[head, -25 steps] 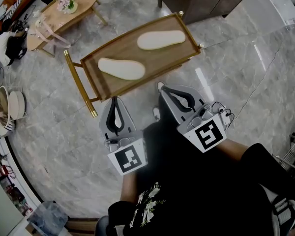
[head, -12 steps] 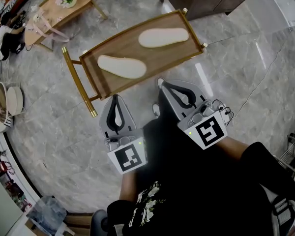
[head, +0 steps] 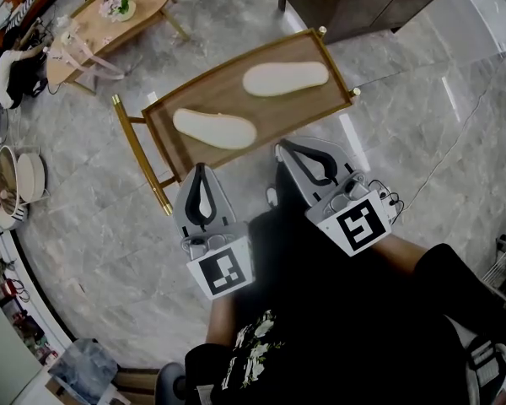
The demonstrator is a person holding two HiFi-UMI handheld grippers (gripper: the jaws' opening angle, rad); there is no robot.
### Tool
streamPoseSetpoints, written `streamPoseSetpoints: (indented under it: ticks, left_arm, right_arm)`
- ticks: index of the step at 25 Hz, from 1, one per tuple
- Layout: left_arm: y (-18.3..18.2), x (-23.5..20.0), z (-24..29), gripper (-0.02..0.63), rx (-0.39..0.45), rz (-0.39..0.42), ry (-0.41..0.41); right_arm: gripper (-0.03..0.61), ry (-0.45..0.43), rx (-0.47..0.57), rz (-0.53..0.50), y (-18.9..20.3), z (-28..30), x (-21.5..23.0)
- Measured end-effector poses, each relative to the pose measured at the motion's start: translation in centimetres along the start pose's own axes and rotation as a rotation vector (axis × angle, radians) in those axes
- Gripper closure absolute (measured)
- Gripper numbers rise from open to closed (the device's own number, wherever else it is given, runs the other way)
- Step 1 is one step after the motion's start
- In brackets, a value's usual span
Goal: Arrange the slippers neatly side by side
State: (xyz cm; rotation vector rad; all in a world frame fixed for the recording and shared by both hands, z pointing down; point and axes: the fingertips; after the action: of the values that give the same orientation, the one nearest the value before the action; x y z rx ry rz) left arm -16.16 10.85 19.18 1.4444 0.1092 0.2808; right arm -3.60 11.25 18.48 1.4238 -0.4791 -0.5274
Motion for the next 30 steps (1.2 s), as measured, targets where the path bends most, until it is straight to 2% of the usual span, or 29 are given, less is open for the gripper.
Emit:
streamPoseSetpoints:
  ticks: [20,30]
  left_arm:
    - [-2.6,-0.6,6.1,0.612,0.007,0.054,-0.041]
    - [-3.2,-0.7,8.2,0.612,-0.019,0.025,-0.086]
  right_arm:
    - [0.58,-0.057,0.046,0.013,-1.7,5.3,4.9]
    - [0.58,-0.109,0.05,0.037,-2.3,7.5,6.9]
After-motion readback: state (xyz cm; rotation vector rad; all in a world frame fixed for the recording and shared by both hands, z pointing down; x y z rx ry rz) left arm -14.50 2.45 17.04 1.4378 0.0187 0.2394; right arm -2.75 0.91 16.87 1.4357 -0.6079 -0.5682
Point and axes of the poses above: the fingertips, and each gripper's own axes: z forward along the fingers, x to its right, y out of its underside, and after that the axes turned 5 degrees about x, right-handed
